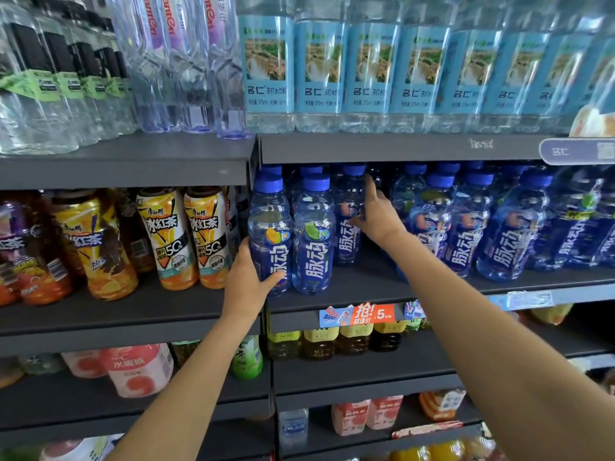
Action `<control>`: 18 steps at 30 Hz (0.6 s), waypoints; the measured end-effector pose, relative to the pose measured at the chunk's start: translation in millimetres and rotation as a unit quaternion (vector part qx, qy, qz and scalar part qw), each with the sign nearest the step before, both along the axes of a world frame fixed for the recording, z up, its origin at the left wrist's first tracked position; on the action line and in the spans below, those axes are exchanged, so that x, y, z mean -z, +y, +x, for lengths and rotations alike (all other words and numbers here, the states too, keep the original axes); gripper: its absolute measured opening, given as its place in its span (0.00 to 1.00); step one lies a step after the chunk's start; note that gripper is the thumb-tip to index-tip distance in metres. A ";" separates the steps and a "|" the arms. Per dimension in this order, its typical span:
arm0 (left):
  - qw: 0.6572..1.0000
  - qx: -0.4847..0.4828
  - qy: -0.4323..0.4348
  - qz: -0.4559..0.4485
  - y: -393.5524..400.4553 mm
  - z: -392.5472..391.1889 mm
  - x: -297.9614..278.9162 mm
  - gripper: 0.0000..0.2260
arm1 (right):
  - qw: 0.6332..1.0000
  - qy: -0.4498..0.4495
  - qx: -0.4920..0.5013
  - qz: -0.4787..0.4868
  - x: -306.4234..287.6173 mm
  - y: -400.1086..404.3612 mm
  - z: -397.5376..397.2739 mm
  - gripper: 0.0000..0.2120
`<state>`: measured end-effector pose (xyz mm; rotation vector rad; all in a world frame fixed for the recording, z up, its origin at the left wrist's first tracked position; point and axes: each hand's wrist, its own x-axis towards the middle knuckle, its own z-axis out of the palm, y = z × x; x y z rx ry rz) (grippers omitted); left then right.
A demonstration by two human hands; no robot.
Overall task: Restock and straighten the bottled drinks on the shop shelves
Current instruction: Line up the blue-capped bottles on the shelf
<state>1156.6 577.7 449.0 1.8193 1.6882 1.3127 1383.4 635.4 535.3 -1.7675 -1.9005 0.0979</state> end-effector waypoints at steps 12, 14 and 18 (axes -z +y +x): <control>0.974 -0.130 0.041 0.179 -31.9 63.6 7.4 0.21 | 0.967 0.038 0.239 0.079 14.5 -49.8 60.7 0.42; 0.969 -0.116 0.103 0.191 -31.4 65.6 4.0 0.23 | 0.965 0.087 0.232 0.079 11.7 -48.0 63.3 0.41; 0.961 -0.127 0.193 0.151 -25.3 68.1 2.3 0.31 | 0.980 0.079 0.164 0.079 7.4 -52.2 55.7 0.41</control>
